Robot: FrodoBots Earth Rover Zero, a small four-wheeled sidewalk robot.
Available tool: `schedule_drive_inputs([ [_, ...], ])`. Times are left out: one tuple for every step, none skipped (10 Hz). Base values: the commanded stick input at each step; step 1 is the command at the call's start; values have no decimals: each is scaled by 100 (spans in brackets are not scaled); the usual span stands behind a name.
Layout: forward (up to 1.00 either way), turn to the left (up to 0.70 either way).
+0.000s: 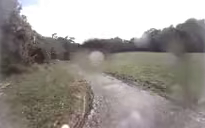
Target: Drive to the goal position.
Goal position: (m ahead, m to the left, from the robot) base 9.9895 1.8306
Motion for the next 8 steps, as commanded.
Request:
schedule_drive_inputs([
  [70,0],
  [70,0],
  [70,0],
  [70,0],
  [70,0],
  [70,0],
  [70,0],
  [70,0],
])
